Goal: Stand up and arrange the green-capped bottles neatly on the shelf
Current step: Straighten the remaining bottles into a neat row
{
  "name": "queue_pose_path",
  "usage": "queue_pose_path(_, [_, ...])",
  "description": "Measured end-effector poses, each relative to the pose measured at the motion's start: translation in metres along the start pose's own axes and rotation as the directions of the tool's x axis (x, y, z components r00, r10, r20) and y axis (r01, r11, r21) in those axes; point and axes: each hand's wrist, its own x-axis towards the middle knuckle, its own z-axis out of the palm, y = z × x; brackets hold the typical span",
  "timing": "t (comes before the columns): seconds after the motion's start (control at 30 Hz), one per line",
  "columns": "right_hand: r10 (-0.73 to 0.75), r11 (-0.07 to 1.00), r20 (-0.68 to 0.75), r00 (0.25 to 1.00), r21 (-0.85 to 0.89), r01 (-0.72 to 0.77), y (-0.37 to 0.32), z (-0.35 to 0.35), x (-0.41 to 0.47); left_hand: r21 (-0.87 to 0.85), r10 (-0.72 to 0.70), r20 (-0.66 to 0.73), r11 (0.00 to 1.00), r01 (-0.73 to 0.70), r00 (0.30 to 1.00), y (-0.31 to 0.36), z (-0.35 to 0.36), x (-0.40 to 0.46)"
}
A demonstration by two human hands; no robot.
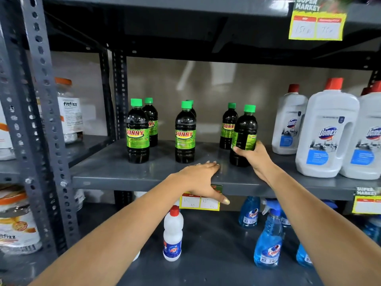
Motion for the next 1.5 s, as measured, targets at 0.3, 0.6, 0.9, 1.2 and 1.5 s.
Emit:
queue_pose_path(0.3, [-0.001, 1.0, -0.041, 0.999, -0.026, 0.0, -0.01, 0.002, -0.013, 0.028, 0.004, -0.032, 1.0, -0.003, 0.999, 0.002, 0.003, -0.001])
queue_pose_path(0.6, [-0.023, 1.0, 0.004, 1.0, -0.019, 0.023, -0.014, 0.004, -0.017, 0.031, 0.009, -0.037, 0.999, -0.008, 0.999, 0.001, 0.004, 0.0])
queue_pose_path(0.9, [-0.051, 0.998, 0.063, 0.997, -0.027, 0.052, -0.01, 0.004, -0.014, 0.031, 0.004, -0.036, 1.0, -0.003, 0.999, 0.0, 0.003, 0.0])
queue_pose_path(1.2, [-0.075, 0.996, 0.048, 0.996, -0.052, 0.077, -0.012, 0.004, -0.017, 0.021, -0.013, -0.038, 1.0, 0.014, 0.999, -0.002, 0.005, 0.001])
queue_pose_path(1.5, [-0.119, 0.976, -0.016, 0.993, -0.184, 0.114, -0.013, 0.004, -0.022, -0.014, -0.003, -0.065, 1.0, 0.002, 0.998, -0.002, 0.002, -0.001])
